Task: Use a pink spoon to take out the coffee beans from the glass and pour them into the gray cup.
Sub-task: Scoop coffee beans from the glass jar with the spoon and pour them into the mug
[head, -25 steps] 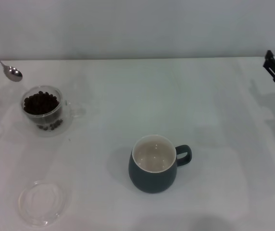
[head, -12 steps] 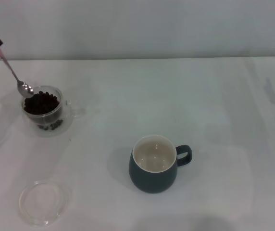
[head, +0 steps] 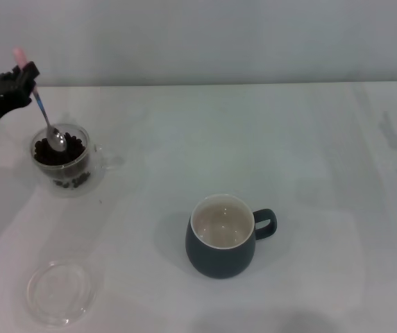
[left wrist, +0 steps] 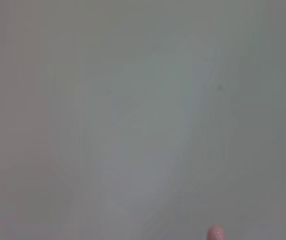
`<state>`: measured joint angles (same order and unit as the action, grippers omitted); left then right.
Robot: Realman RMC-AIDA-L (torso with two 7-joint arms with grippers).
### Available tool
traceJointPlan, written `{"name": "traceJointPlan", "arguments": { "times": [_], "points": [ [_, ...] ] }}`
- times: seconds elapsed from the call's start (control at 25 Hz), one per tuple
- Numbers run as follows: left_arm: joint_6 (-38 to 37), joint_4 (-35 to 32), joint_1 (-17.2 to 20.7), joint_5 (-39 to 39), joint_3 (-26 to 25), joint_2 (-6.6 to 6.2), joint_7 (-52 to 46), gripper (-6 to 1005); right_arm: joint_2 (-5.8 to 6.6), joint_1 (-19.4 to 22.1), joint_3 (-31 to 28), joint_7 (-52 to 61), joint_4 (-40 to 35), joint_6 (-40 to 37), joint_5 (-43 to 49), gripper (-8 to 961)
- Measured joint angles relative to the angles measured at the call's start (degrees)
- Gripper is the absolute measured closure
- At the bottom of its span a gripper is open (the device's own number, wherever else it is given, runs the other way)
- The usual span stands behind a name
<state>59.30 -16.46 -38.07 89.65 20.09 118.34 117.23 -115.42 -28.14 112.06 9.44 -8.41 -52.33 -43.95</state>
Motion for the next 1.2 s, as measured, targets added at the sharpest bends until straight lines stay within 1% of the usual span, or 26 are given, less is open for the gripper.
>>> {"name": "traceJointPlan", "arguments": {
  "times": [0.12, 0.44, 0.48, 0.64, 0.76, 0.92, 1.0, 1.04, 1.2],
  "points": [
    [-0.8, 0.3, -0.1, 0.0, 0.8, 0.02, 0.5, 865, 0.01, 0.0, 0.0, -0.1, -0.1, 0.0, 0.1, 79],
    [-1.8, 2.1, 0.1, 0.7, 0.5, 0.30, 1.8, 866, -0.02, 0.1, 0.1, -0.2, -0.4, 0.0, 0.3, 79],
    [-3.2, 3.0, -0.1, 1.4, 0.5, 0.37, 1.9, 866, -0.02, 0.1, 0.2, -0.2, -0.4, 0.0, 0.3, 79],
    [-5.3, 4.5, -0.2, 2.9, 0.4, 0.48, 1.4, 866, -0.04, 0.2, 0.4, -0.2, -0.4, -0.1, 0.3, 79],
    [-6.3, 5.7, -0.1, 5.5, 0.3, 0.49, 1.0, 866, -0.06, 0.4, 0.3, -0.2, -0.5, -0.3, 0.4, 79],
    [-7.1, 6.5, 0.3, 8.9, 0.3, 0.49, -2.4, 867, -0.06, 0.4, 0.2, -0.2, -0.3, -0.4, 0.4, 79],
    [-7.7, 6.5, 0.3, 9.2, 0.3, 0.49, -3.4, 867, -0.03, 0.4, 0.1, -0.2, -0.2, -0.4, 0.4, 79],
    [-10.8, 6.8, 0.1, 9.8, 0.6, 0.48, -8.3, 867, -0.03, 0.4, 0.1, -0.2, -0.2, -0.4, 0.4, 79],
    [-13.2, 6.9, -0.1, 9.8, 0.6, 0.43, -12.1, 867, 0.00, 0.4, 0.0, -0.3, 0.0, -0.5, 0.4, 79]
  ]
}}
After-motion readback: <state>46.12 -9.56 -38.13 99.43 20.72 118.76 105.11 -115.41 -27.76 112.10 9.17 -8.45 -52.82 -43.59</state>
